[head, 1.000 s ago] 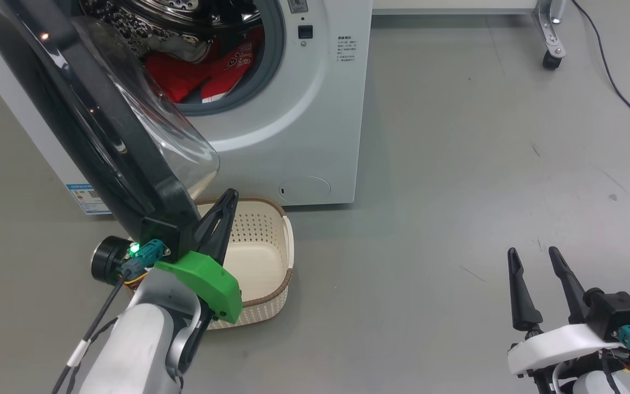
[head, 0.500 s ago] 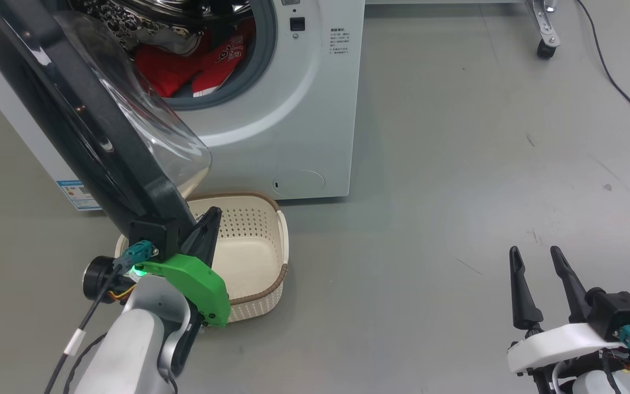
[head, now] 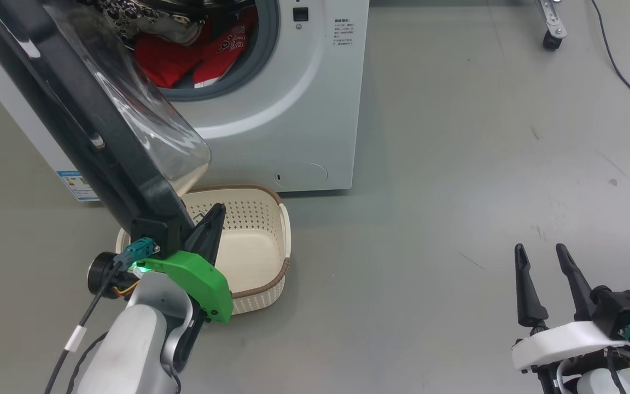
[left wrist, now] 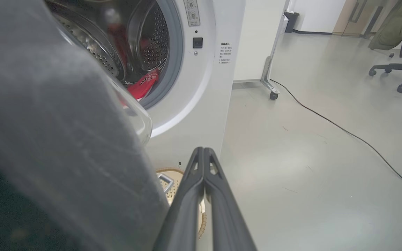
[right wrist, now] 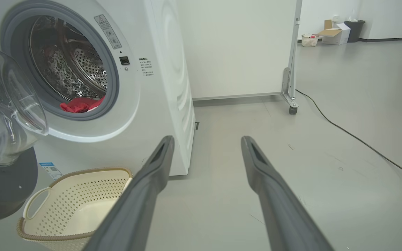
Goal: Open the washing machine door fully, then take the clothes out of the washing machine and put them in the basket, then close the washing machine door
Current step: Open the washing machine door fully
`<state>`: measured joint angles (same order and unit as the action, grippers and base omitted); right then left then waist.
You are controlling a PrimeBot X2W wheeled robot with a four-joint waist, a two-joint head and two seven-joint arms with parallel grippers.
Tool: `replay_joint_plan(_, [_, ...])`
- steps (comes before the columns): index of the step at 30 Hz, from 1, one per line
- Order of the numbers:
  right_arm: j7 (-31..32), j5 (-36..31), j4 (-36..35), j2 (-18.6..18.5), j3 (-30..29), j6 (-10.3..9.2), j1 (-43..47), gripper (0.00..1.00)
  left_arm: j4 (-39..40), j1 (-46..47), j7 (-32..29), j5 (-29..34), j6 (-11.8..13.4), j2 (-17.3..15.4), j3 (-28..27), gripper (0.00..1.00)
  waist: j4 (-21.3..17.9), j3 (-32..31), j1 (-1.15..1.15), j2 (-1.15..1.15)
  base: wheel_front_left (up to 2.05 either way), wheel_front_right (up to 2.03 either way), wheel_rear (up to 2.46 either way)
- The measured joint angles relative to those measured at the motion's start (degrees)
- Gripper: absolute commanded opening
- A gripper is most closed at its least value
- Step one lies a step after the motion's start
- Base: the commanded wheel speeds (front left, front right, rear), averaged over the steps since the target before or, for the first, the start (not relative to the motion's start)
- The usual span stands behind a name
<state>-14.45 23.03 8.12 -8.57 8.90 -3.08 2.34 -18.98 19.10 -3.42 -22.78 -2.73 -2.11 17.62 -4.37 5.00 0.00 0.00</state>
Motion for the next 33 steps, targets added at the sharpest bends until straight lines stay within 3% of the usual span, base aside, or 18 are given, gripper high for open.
replay_joint_plan(33, [0.0,-1.0,0.9,0.0,-1.9,1.21,0.4,1.0,-5.8,0.4,4.3,-0.9,0.5,0.6,-0.4,0.0,11.3,-2.3,0.0,0.0,0.0,0.0,0.0])
